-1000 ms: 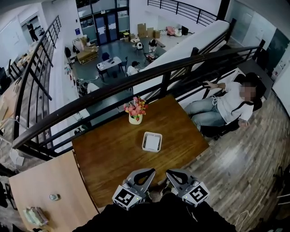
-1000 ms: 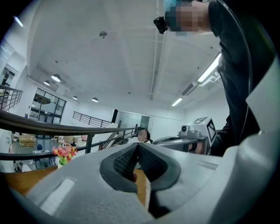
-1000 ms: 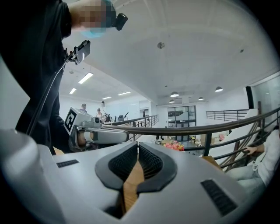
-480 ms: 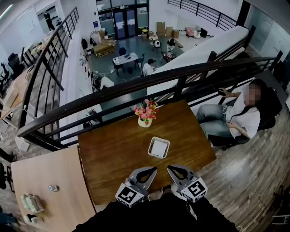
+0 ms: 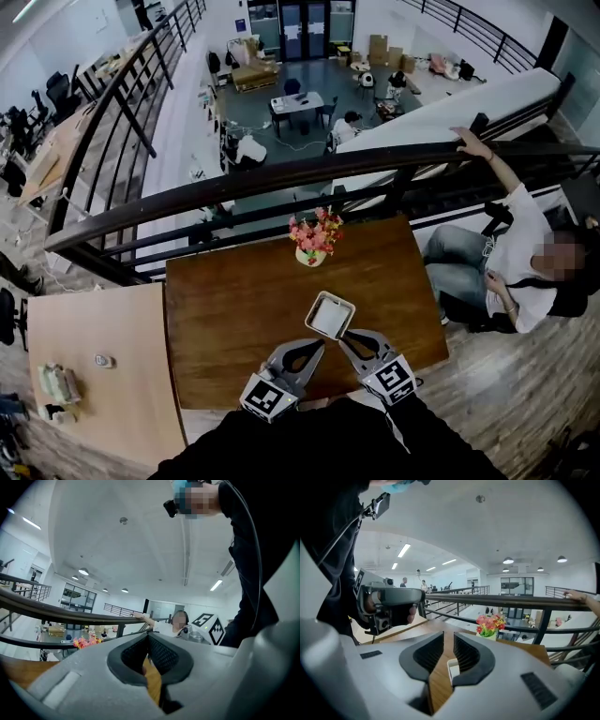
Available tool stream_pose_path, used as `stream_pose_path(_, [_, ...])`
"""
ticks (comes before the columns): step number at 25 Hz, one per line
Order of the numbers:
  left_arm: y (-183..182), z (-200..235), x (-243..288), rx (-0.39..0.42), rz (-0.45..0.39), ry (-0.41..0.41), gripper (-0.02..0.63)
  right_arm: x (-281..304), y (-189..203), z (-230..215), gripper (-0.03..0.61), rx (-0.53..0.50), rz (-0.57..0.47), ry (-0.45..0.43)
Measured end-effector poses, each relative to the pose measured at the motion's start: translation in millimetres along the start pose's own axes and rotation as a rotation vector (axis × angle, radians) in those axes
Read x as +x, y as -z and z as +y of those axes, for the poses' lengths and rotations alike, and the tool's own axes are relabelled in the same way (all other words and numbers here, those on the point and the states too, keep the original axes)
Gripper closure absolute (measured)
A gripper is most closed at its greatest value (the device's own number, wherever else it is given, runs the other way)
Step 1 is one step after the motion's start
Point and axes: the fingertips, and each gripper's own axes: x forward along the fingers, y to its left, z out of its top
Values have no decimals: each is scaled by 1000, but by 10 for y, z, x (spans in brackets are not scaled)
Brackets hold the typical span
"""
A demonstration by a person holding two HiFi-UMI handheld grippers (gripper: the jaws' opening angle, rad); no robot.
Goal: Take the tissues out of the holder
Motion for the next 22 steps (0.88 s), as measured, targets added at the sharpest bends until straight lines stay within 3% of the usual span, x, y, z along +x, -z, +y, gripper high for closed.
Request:
stream_pose_path(4, [149, 155, 159, -18, 9, -65, 617, 310, 305, -240, 494, -13, 99, -46])
stream_pose_path(10, [288, 456, 325, -39, 49, -157, 617, 764, 537, -513, 388, -42, 251, -102])
stream_pose_path(14, [506, 581, 360, -40, 67, -177, 617, 1040, 860, -579, 308, -45, 354, -149])
stream_pose_path(22, [844, 712, 348, -70, 107, -222, 617, 1338, 1452, -578, 233, -62, 508, -209])
